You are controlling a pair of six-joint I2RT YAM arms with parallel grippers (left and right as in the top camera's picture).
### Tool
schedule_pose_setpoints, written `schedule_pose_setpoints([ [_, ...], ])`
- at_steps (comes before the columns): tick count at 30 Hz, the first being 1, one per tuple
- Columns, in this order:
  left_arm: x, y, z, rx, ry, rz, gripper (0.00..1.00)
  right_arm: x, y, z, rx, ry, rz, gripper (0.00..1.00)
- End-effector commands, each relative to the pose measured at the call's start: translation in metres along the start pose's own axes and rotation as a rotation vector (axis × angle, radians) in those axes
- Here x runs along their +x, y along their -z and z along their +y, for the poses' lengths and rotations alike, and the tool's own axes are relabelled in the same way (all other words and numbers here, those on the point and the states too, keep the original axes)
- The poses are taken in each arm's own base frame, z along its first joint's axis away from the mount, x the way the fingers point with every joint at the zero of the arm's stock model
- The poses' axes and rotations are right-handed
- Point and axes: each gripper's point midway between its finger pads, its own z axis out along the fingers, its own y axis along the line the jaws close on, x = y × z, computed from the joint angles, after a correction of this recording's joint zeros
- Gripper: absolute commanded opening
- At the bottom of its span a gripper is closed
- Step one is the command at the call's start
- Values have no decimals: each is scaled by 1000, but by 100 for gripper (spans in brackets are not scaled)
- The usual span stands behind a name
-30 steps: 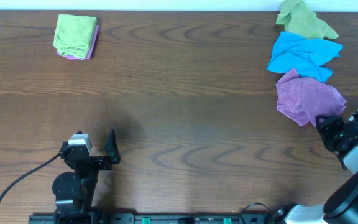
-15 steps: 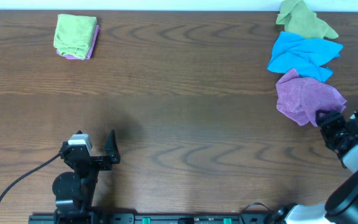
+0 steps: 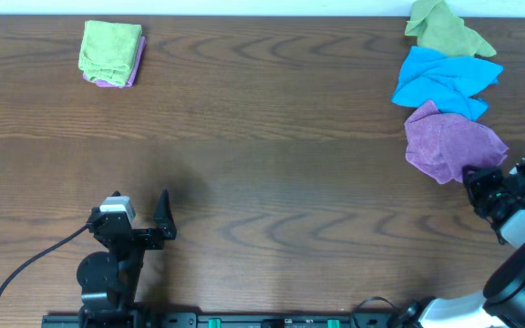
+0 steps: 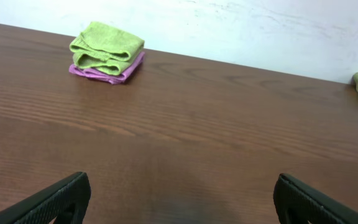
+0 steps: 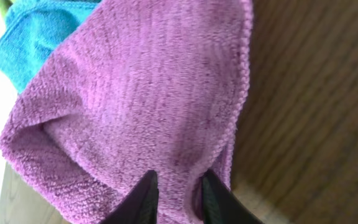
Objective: Fold the cloth
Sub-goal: 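Lift the pink cloth with the right gripper and drag it to table center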
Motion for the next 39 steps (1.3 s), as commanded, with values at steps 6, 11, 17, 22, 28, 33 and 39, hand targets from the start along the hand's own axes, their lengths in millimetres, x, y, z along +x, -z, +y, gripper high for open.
schedule_pose_setpoints([
  [6, 13, -3, 3, -7, 8, 28, 95, 4, -4, 29, -128, 14, 35, 1],
  [11, 13, -3, 3, -7, 8, 28, 95, 5, 5, 91, -371, 111, 115, 1],
  [17, 13, -3, 3, -7, 8, 28, 95, 18, 8, 168, -542, 266, 197, 2],
  [22, 13, -3, 3, -7, 8, 28, 95, 45, 7, 226, -618, 387, 268, 1],
  [28, 13, -3, 3, -7, 8, 28, 95, 101, 1, 285, -590, 643, 334, 2],
  [33, 13, -3, 3, -7, 8, 28, 95, 164, 6, 328, -609, 819, 377, 1],
  [39, 13, -3, 3, -7, 8, 28, 95, 245, 23, 364, -640, 991, 415, 1],
])
